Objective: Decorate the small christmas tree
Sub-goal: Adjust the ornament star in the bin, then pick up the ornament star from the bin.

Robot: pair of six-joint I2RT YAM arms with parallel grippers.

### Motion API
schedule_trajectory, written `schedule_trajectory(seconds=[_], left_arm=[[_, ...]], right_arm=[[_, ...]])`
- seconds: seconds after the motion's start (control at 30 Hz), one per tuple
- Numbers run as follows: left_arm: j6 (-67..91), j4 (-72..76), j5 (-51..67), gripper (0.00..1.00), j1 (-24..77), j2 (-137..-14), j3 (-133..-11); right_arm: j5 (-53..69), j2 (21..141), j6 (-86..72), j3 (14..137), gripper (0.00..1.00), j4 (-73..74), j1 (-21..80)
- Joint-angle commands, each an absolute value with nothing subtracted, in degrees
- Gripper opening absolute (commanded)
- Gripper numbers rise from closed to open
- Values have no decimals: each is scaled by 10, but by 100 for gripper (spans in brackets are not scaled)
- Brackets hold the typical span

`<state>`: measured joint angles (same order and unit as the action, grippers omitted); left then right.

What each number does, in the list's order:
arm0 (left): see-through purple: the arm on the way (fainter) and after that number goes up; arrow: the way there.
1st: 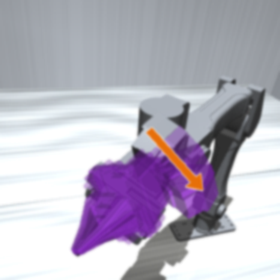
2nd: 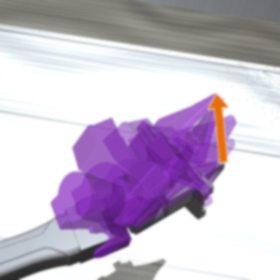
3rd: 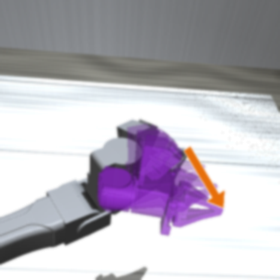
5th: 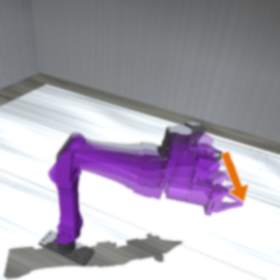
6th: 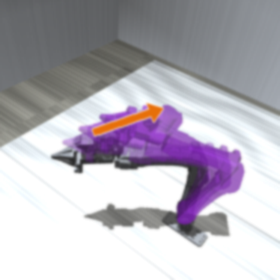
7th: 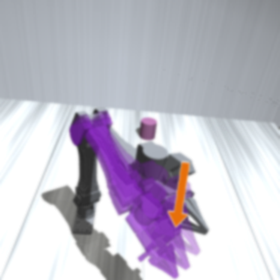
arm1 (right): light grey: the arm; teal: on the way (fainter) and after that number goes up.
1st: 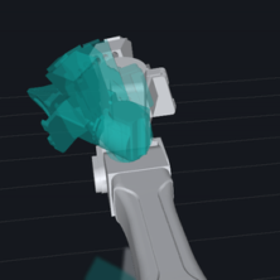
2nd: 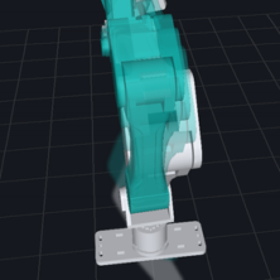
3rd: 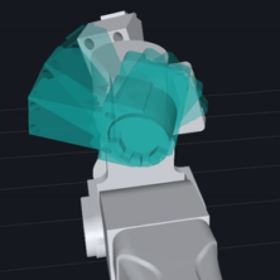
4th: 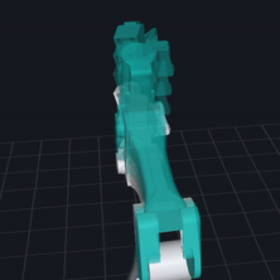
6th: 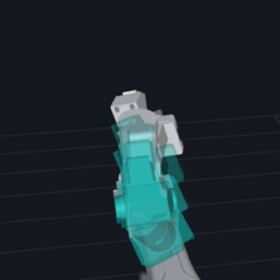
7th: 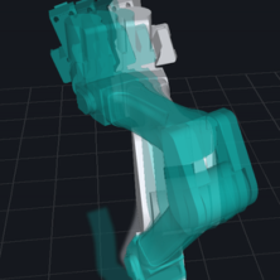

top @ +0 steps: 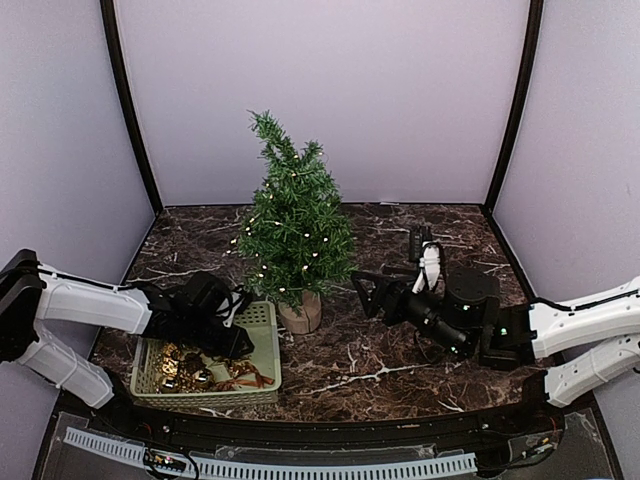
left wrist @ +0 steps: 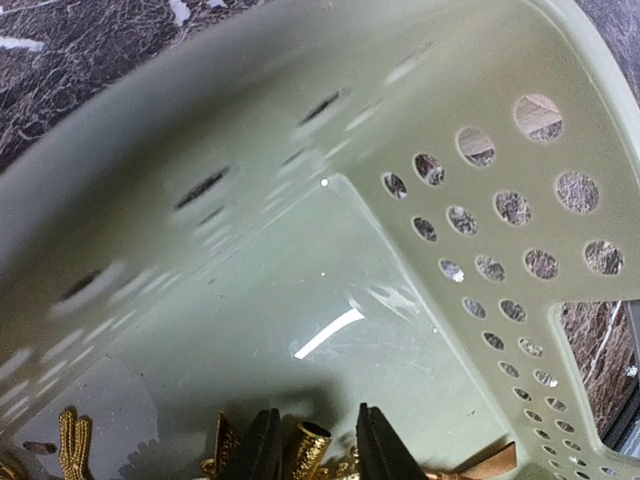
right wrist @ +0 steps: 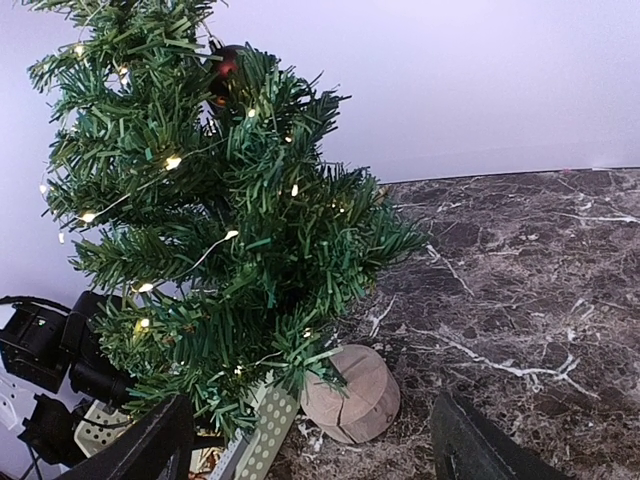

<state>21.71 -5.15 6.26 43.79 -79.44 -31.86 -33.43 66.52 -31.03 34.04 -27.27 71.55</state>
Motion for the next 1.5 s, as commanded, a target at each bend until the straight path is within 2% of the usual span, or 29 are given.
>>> schedule_trajectory(seconds=[0.0,0.27,0.57,0.7,0.93,1.17,1.47], left_arm=[[212,-93,12,29,457,-779,-328],[224,-138,-61,28,493,-783,-333],[233,-159,-88,15,501,-772,-343],[257,-175,-103,11,500,-718,-372],[311,-227,-136,10,499,-651,-421],[373,-290,-161,10,499,-571,-466],[488,-260,-124,10,500,-475,-471]], right_arm=[[-346,654,-319,328,83,-302,712],[-352,639,-324,312,83,-312,713],[-361,624,-325,302,83,-316,712],[-369,613,-316,305,83,-308,712],[-357,606,-287,325,83,-296,713],[-289,620,-215,377,80,-285,735],[-335,747,-148,518,78,-272,842]])
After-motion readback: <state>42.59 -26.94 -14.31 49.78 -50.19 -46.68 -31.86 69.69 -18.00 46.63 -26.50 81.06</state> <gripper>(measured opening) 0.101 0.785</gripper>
